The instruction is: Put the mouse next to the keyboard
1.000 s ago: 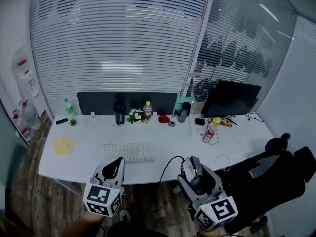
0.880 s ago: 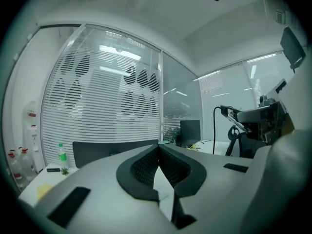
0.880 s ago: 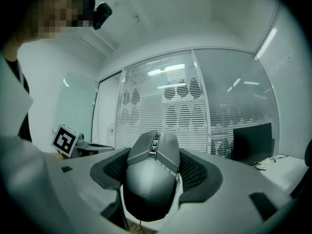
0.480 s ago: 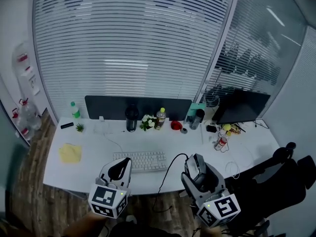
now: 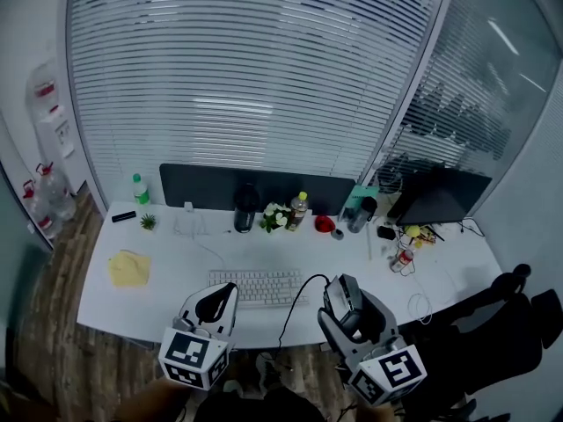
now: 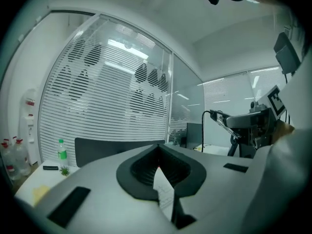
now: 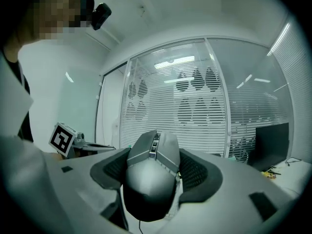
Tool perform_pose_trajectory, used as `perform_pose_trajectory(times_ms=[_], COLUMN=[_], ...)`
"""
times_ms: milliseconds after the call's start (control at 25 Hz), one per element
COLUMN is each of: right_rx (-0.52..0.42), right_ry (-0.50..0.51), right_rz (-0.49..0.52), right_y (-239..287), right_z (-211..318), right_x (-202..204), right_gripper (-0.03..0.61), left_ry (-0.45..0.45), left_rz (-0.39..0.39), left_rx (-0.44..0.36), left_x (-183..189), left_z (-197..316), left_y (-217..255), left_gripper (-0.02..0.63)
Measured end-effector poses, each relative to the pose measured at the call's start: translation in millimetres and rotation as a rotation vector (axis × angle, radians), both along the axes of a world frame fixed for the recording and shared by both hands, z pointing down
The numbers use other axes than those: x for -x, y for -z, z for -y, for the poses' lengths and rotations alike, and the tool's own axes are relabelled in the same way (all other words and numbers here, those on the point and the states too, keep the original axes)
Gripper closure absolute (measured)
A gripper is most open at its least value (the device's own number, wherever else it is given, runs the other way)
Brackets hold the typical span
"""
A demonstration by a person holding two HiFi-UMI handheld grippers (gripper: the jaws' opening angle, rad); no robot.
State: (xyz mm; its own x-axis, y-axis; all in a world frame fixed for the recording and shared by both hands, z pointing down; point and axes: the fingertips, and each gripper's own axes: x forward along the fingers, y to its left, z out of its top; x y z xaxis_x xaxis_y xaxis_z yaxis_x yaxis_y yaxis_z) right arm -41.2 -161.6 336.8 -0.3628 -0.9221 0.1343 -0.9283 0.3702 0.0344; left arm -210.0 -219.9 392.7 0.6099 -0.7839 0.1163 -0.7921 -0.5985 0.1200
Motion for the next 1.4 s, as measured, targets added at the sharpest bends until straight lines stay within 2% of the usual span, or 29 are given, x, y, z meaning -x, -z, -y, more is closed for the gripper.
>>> perform_pose_trajectory(times_ms=[320, 600, 840, 1040, 1280, 1400], right_rx=[-0.002, 0.007, 0.039, 0.084, 0.133, 0.159], right_ry=[0.032, 0.062, 0.07, 0.085, 0.103, 0.102], right_rz=[0.024, 0.025, 0.024, 0.035, 0.04, 0.029], right_y=[-3.5, -8.1, -24.0, -45.0, -80.8, -100.9], right_z=[15.6, 49.9, 79.0, 104.8, 133.6, 150.6], right_x=[-6.7, -32.0, -73.0, -108.3, -144.0, -160.7], right_gripper=[0.275, 0.275, 0.275, 0.275, 0.276, 0.276], left_ry=[0.025, 0.08, 0.119, 0.121, 0.173, 0.195], left_rz=[0.024, 0.027, 0.038, 0.087, 0.083, 0.108], left_rx=[0.004, -0.011, 0.005, 0.009, 0.042, 0.067], left_x=[-3.6, -13.1, -45.0, -81.3, -106.3, -118.9], left_z=[4.7, 24.2, 32.8, 38.5, 51.3, 59.3], left_y=[-2.6, 8.0, 1.1, -9.8, -31.3, -46.5], left_gripper=[0.586, 0.586, 0.586, 0.586, 0.586, 0.586])
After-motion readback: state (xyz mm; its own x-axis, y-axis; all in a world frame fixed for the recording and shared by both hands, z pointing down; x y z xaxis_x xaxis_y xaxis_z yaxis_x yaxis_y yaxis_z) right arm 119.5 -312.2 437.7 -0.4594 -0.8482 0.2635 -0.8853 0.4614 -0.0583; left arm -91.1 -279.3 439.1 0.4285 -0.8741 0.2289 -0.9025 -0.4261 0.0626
